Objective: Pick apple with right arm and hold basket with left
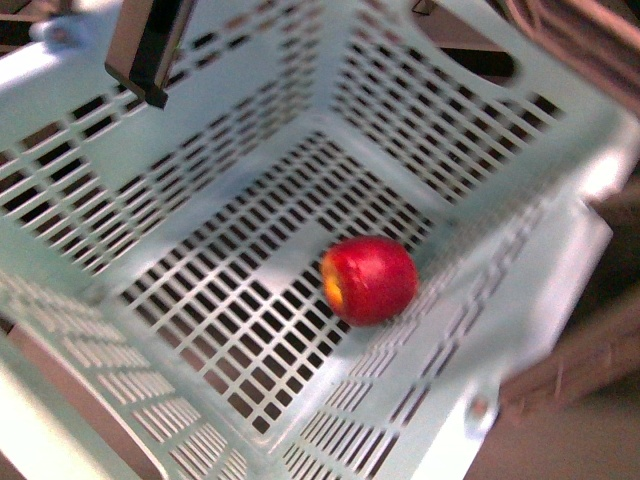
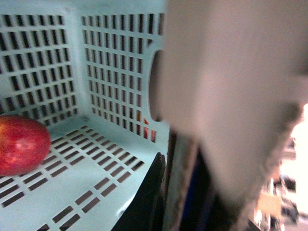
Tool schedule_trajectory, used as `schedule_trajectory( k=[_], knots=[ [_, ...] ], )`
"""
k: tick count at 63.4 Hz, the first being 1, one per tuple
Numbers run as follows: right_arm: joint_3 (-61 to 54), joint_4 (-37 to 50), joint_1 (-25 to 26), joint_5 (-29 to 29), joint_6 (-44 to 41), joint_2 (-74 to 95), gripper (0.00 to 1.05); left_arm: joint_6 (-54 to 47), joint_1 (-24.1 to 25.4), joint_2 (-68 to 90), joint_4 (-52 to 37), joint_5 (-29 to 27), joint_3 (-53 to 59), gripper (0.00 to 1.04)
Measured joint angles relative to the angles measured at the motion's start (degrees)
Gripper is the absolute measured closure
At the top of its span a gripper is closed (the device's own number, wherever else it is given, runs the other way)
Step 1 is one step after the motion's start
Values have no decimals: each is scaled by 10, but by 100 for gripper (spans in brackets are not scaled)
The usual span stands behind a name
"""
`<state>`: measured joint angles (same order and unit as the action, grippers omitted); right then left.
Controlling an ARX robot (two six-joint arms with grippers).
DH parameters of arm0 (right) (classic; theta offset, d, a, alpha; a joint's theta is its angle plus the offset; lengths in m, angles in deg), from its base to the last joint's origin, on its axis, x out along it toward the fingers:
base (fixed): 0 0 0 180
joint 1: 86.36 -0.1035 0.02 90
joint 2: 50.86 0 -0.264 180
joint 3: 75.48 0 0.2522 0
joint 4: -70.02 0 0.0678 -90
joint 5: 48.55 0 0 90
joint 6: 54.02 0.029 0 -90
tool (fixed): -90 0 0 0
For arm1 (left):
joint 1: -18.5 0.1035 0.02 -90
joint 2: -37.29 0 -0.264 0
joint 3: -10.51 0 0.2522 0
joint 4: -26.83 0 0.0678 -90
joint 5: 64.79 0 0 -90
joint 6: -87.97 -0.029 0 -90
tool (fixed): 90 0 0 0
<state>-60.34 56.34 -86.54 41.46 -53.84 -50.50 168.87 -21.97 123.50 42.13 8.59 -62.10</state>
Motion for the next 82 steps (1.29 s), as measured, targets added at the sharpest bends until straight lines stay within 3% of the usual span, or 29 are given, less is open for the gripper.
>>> schedule_trajectory(
  k=[4,9,26,43,82],
  knots=[
    [0,0,0,0,0,0,9,32,5,4,-9,-75,-7,98],
    [0,0,0,-2,0,0,9,40,26,5,-20,-92,-7,98],
    [0,0,0,0,0,0,9,113,100,13,-89,-19,34,98],
    [0,0,0,-1,0,0,9,113,181,90,-132,62,71,98],
    [0,0,0,-1,0,0,9,139,249,140,-242,134,161,98]
  ],
)
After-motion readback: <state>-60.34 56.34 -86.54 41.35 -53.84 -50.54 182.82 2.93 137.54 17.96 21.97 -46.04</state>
